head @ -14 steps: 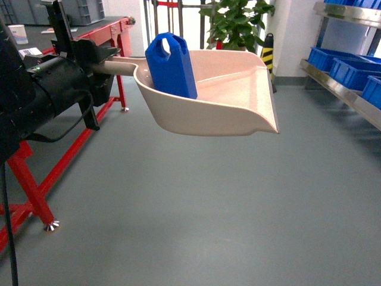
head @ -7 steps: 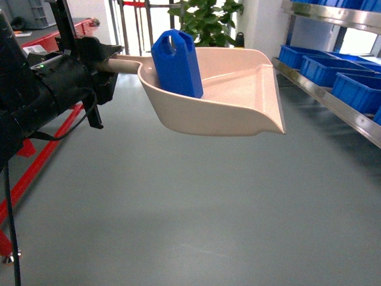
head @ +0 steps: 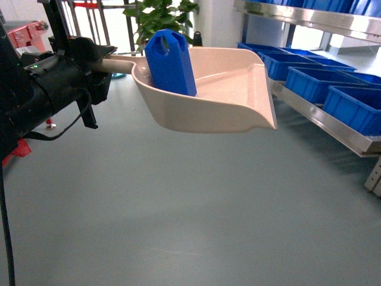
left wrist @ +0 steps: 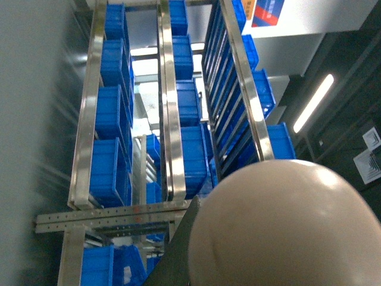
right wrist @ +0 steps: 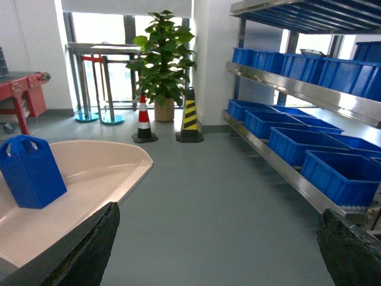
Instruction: Place part in tray to right shelf
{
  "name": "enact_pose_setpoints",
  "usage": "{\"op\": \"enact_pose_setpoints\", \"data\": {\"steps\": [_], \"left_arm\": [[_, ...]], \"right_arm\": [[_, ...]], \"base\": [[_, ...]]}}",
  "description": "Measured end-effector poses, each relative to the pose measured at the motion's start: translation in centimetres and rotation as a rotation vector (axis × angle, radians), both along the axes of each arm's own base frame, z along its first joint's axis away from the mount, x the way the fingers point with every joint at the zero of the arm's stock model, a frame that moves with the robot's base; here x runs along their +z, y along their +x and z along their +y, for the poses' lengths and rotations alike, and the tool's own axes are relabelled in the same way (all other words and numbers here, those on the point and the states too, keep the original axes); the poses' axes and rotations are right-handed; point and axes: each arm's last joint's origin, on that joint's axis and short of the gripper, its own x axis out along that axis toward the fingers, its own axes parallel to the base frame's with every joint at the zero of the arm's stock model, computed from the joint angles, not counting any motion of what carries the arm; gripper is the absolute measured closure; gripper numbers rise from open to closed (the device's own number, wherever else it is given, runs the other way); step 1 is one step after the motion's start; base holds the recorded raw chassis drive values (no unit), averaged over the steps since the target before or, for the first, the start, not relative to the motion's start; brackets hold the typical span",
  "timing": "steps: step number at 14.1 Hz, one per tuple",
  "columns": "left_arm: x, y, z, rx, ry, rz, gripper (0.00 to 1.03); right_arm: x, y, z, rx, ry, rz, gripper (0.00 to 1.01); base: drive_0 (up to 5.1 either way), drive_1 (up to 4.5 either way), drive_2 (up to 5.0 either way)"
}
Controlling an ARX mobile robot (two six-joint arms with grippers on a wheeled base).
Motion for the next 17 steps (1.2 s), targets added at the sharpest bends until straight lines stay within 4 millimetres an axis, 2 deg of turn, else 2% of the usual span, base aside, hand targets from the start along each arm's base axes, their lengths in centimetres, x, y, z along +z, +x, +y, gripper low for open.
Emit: {"op": "enact_pose_setpoints", "data": {"steps": [17], "left_arm": [[0.00, -0.01, -0.09, -0.002, 0.000, 0.000, 0.89]], "right_arm": [[0.00, 0.00, 0.00, 0.000, 0.000, 0.000, 0.03]], "base": [[-1.6, -1.60, -1.6]]}}
